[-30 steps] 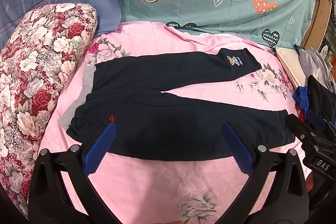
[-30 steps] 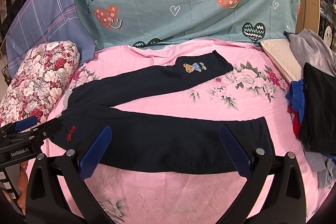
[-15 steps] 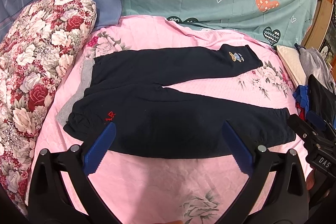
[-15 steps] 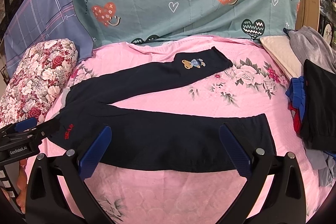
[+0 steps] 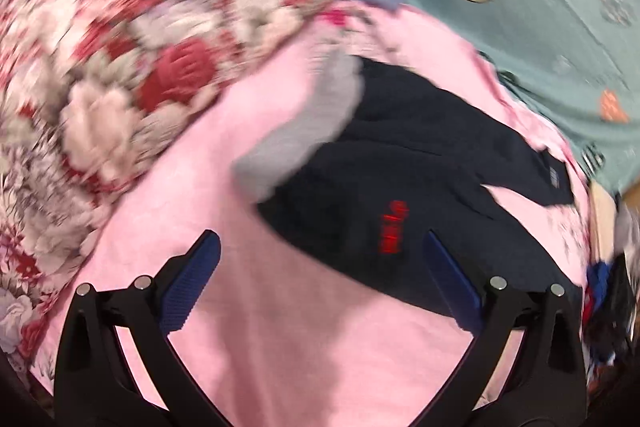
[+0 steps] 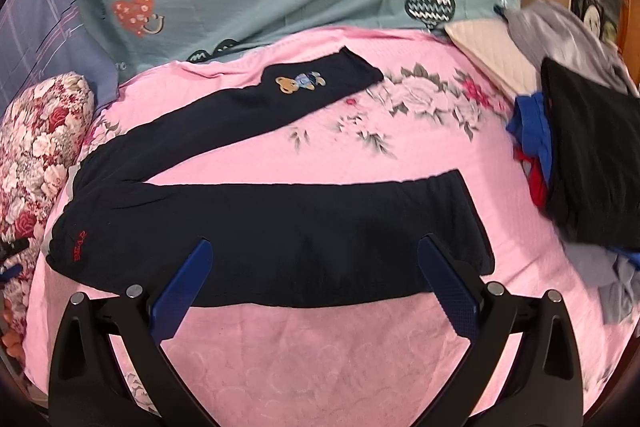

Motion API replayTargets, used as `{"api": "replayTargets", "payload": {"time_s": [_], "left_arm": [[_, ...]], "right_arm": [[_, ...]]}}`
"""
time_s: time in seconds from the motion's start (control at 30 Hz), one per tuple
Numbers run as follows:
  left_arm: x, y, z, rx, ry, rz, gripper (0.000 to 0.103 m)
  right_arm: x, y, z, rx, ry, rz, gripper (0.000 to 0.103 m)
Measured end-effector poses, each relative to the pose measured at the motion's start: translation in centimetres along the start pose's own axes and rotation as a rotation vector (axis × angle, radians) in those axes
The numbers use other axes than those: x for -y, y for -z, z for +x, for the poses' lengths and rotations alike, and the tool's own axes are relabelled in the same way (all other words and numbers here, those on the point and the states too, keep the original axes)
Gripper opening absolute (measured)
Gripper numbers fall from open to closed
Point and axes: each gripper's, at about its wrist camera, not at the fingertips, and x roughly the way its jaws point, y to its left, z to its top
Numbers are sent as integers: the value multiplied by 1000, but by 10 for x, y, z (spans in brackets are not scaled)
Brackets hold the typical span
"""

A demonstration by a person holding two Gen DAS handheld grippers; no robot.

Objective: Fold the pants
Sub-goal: 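Grasp the waistband with the left gripper while the right gripper grasps the leg hem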

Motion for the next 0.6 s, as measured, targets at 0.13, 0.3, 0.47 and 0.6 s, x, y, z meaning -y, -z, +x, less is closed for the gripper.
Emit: {"api": "replayTargets", "payload": {"time_s": [0.13, 0.3, 0.47, 0.6], "left_arm": [[-15, -4, 20, -53, 10, -36, 100], [-6, -20, 43, -62, -29, 1, 96], [-11, -26, 50, -79, -7, -28, 84], [-12, -23, 58, -128, 20, -41, 81]], "right_arm": [[-2, 1, 9, -20, 26, -14, 102], [-19, 4, 11, -12, 70, -119, 102], [-7, 4, 15, -32, 32, -76, 102], [5, 0, 22, -51, 32, -4, 102]]}}
